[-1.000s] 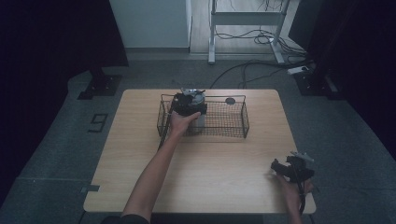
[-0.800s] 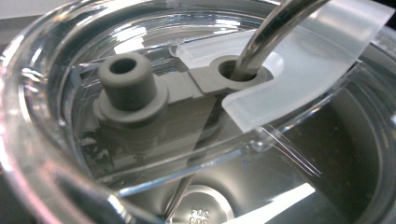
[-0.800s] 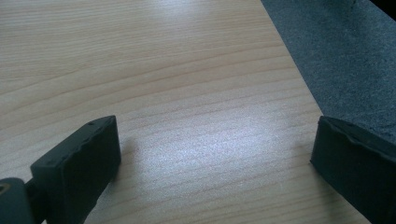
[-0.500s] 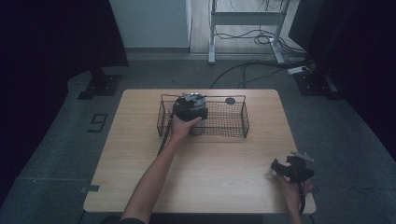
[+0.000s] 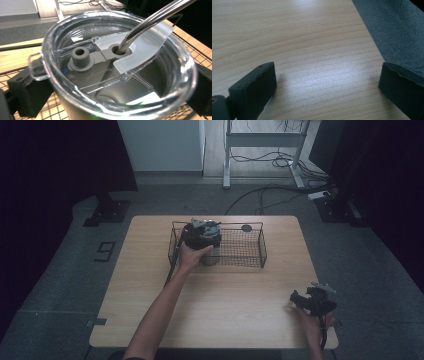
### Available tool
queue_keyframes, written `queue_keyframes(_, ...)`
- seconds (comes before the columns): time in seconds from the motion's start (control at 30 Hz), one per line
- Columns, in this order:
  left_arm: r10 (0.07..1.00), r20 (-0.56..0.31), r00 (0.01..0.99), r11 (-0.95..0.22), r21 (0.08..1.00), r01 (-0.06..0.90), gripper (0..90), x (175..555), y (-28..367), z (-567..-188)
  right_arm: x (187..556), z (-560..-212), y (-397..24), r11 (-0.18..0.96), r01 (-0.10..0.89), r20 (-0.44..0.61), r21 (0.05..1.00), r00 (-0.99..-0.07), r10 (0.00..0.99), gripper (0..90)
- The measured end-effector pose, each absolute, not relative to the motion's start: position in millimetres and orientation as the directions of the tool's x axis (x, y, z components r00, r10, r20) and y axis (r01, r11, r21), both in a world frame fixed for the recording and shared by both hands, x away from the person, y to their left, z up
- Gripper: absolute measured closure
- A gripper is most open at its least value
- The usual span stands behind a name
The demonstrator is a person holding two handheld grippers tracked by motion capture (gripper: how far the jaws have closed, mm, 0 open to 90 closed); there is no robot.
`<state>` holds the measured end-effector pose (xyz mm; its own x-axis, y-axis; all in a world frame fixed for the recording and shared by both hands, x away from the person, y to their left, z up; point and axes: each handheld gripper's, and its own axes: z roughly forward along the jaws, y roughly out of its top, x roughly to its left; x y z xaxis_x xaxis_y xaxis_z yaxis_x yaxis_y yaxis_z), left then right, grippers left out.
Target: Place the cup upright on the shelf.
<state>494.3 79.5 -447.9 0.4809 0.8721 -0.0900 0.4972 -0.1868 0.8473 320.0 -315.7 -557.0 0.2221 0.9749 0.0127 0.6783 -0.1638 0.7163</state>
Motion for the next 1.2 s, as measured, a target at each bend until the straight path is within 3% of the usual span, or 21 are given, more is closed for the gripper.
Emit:
queue_keyframes(0.47, 0.863, -0.053, 0.503, -0.221, 0.855, 0.469, 0.5, 471.5, 96.0, -436.4, 320.1, -557.0, -315.7, -0.164, 0.678, 0.013, 0.716, 0.222, 0.975, 1.3)
queue_keyframes(1.2, 0.84, -0.098, 0.533, -0.188, 0.87, 0.456, 3.7, 412.8, 131.3, -439.5, 320.1, -557.0, -315.7, -0.164, 0.679, 0.013, 0.716, 0.222, 0.975, 1.3)
